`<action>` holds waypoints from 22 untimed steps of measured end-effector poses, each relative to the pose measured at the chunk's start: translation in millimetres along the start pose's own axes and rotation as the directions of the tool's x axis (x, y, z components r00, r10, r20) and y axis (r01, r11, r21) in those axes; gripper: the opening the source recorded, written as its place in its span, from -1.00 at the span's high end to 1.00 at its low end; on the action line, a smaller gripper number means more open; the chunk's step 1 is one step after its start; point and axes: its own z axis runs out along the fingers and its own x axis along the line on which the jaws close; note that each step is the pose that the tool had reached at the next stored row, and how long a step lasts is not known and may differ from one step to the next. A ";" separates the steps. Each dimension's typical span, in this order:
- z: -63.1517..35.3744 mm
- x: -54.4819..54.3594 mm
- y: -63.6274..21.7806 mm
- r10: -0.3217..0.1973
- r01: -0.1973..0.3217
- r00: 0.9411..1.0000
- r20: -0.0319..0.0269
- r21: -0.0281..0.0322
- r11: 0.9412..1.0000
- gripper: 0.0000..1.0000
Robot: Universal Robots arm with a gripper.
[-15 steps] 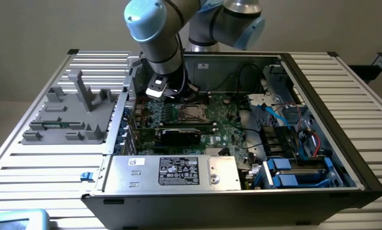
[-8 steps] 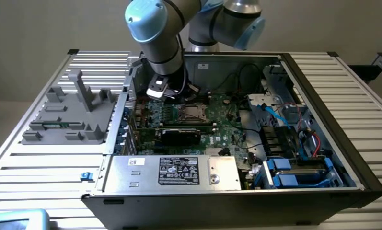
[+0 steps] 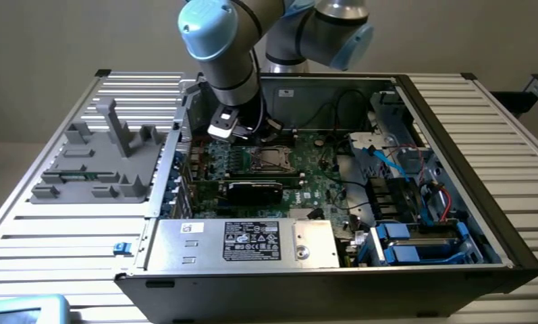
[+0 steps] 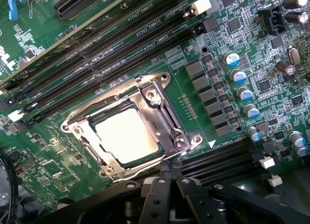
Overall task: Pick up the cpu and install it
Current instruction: 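Install the first cpu locking lever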
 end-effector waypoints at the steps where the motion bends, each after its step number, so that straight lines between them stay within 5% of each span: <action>1: 0.0 0.2 -0.1 0.000 0.000 1.000 0.000 0.000 1.000 0.79; 22: 1.1 7.6 -3.3 0.001 -0.001 1.000 0.003 -0.001 1.000 0.79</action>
